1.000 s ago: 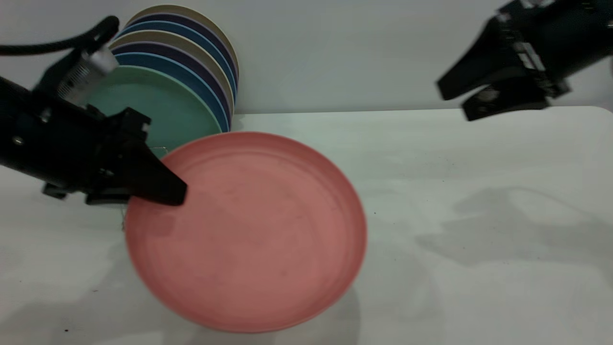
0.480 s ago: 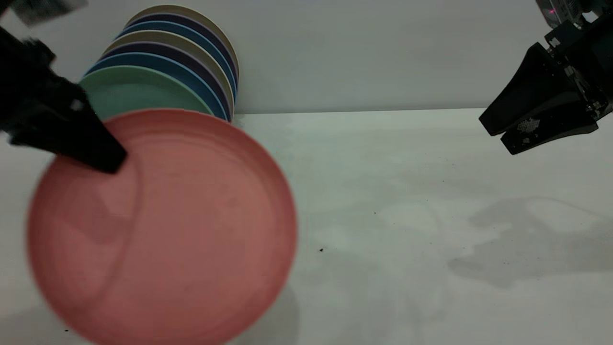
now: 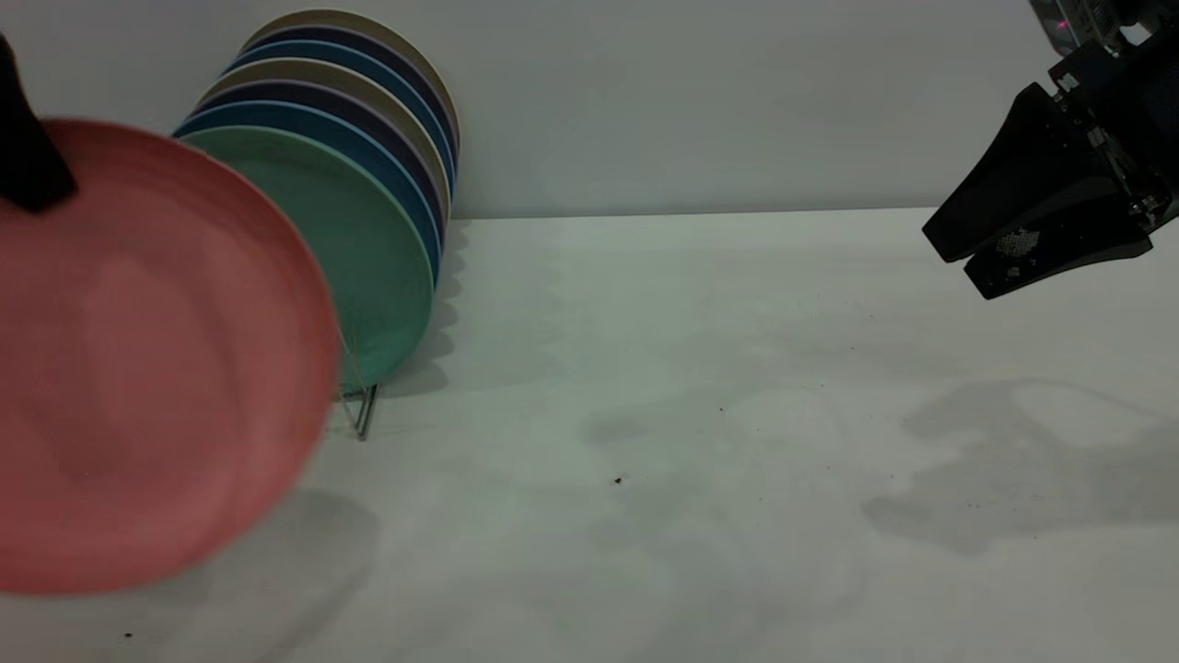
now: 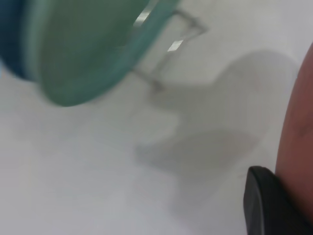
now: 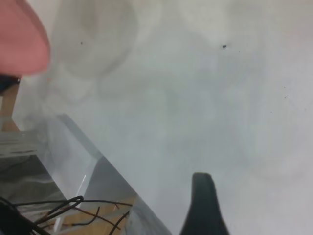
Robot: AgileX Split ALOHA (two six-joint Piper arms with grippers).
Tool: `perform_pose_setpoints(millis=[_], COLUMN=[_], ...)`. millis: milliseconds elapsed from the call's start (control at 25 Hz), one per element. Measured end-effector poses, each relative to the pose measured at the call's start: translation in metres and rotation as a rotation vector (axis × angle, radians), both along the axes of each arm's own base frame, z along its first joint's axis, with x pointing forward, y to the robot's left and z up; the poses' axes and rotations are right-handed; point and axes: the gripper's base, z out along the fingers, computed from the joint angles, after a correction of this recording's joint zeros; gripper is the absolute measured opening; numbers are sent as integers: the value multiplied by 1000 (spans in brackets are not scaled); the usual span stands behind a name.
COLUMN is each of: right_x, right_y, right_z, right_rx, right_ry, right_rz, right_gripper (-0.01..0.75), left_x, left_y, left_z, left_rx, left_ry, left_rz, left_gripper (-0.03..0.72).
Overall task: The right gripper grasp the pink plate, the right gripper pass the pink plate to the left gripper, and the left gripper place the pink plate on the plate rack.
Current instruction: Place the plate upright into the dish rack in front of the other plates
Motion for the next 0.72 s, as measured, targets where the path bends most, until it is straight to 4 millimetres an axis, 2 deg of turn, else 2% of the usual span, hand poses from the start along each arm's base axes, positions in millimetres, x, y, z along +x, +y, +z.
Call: perform_pose_setpoints(millis=[120, 360, 600, 720], right_x=[0, 1, 2, 2], right_y=[0, -1, -1, -1], right_z=[0, -1, -1, -1], right_rx=[0, -10, -12, -12], right_ry=[1, 0, 0, 0], right_rz=[-2, -22, -28, -28], right_gripper=[591, 591, 591, 591], left_x=[5, 14, 21, 21], left_y=[6, 7, -10, -17], left_z=[6, 10, 17, 20], left_rx=[121, 309, 273, 235], left_ry=[-55, -186, -372, -433], left_rz=[-128, -550, -822, -881], left_gripper=[54, 54, 54, 54])
